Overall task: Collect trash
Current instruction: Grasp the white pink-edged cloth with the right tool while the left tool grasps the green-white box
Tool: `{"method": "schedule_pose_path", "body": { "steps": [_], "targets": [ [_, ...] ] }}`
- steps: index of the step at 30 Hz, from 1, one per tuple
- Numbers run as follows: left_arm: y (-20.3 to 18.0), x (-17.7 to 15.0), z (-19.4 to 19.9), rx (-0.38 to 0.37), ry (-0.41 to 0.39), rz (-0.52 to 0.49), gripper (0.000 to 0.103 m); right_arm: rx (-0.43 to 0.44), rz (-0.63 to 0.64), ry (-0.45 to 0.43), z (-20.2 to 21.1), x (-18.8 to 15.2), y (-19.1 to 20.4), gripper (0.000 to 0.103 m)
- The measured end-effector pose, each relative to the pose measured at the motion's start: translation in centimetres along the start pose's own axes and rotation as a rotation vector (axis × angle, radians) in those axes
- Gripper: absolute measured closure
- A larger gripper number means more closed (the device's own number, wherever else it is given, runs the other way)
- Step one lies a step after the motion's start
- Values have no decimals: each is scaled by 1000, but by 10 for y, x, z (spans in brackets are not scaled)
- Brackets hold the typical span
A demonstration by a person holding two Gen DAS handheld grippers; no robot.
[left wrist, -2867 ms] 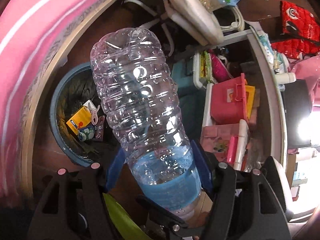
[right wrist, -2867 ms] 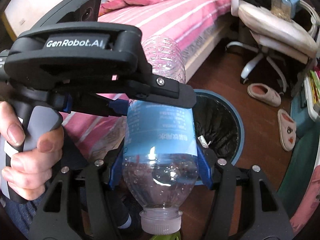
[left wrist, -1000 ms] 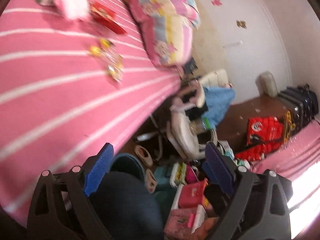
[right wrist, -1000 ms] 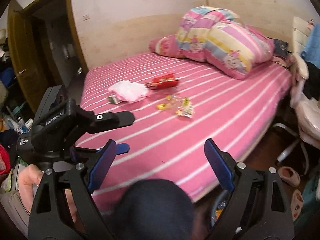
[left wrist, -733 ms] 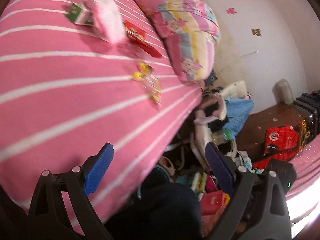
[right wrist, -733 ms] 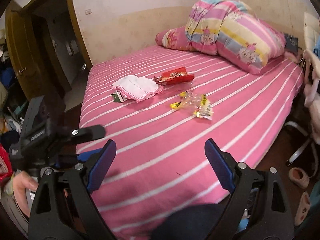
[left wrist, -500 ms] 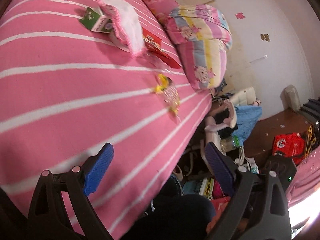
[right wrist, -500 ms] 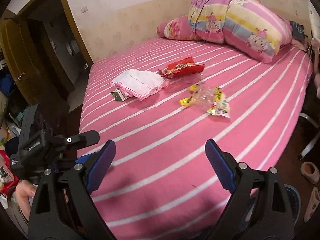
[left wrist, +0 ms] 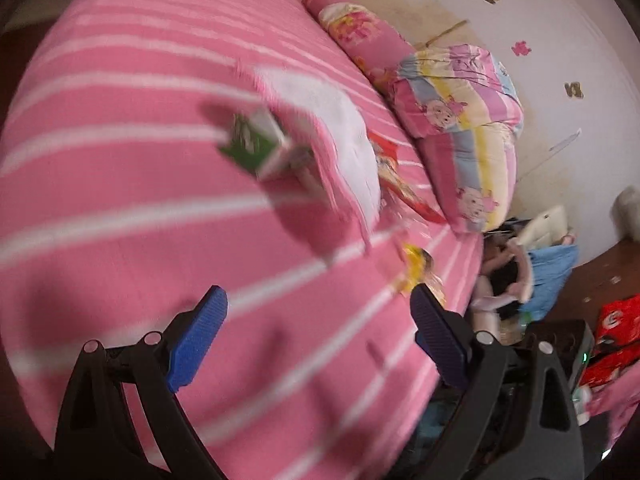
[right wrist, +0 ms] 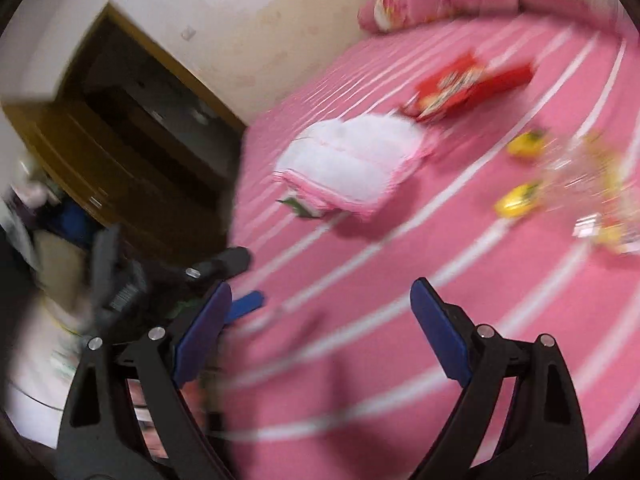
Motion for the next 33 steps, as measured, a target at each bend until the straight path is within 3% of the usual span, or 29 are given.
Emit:
{"method": "schedule_pose_path", "body": {
  "steps": [4,10,12,14,22,25,27,33],
  "targets": [
    [6,31,-8,63,-33,-93,13,124,-173,0,-31,22,-18,13],
    [22,71,-23,175,-78,-202,13,179,-287,4,-70,41,-34,13],
    [28,83,-31,177,-80,-225,13,244,-367,-8,-82,47,-44,13],
    [30,90,-39,187,-77,-250,13,257,-407,-17,-88,51,-52,13],
    [10,91,-72,173,-33,-402,13,295,-401,-77,-93,76,-62,13],
    [1,82,-82,168,-16,-471,13,302,-411,-87,-91,80,-68,23],
    [-1,77,-87,169,-3,-513,13,309,-427,-84,-92,80,-73,37],
    [-2,78,-81,134,35,-503,13,332,-479,-104,-83,82,-92,57]
  ]
}}
Point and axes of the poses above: each gripper's, at about its wrist camera, not at the fingertips, and z roughly against the way its jaws point, y to its left, x to its top, the point moved 7 cm from there along -z, roughly the way its jaws point, and after that the axes turned 6 degrees about x, right-handed, at the moved point
